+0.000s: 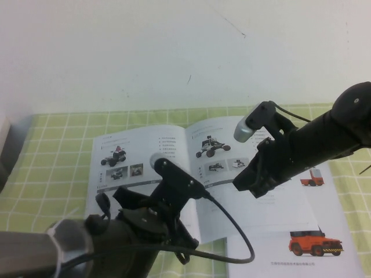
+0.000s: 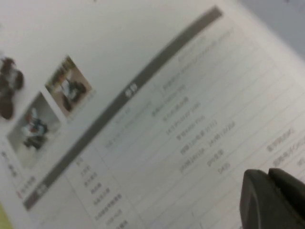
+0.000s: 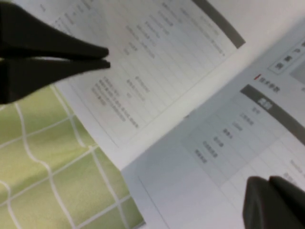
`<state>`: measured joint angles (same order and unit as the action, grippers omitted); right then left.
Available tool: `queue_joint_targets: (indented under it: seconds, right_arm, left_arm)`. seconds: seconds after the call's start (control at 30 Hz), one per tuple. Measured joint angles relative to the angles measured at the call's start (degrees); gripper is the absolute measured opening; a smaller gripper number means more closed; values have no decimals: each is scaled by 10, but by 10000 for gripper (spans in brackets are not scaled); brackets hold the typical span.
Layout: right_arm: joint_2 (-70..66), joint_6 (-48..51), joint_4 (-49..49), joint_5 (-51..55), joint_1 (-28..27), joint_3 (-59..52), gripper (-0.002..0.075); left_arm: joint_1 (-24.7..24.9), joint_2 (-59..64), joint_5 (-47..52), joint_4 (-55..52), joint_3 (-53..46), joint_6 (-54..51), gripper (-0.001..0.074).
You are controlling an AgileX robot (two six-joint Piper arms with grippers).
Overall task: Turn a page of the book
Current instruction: Open the closed book
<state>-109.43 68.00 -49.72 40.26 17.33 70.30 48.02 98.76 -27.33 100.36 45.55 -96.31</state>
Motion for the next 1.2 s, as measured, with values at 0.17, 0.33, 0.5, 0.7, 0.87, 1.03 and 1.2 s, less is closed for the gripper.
queue_joint_targets:
  seconds: [0.17, 0.33, 0.5, 0.7, 0.87, 1.03, 1.2]
  right_arm:
    - [0, 22, 1, -47, 27, 0, -3]
    - [-22, 38, 2, -112, 37, 13, -3]
    - [-78, 39, 20, -123, 37, 46, -3]
    - [-98, -103, 151, -127, 41, 53, -3]
    - [-90, -245, 281, -112, 43, 53, -3]
    - [-69, -285, 300, -128, 43, 13, -3]
    - [-25, -289, 290, -151, 43, -57, -3]
  left_arm:
    - [16, -113, -45, 4, 0, 0, -4]
    - [16, -215, -62, 6, 0, -13, -4]
    - [16, -272, -69, 7, -2, -18, -4]
    - [16, -294, -94, 8, -4, -36, -4]
    - [16, -294, -98, 12, -5, -39, -4]
    - [16, -294, -98, 14, -5, -41, -4]
    - [16, -294, -98, 14, -5, -41, -3]
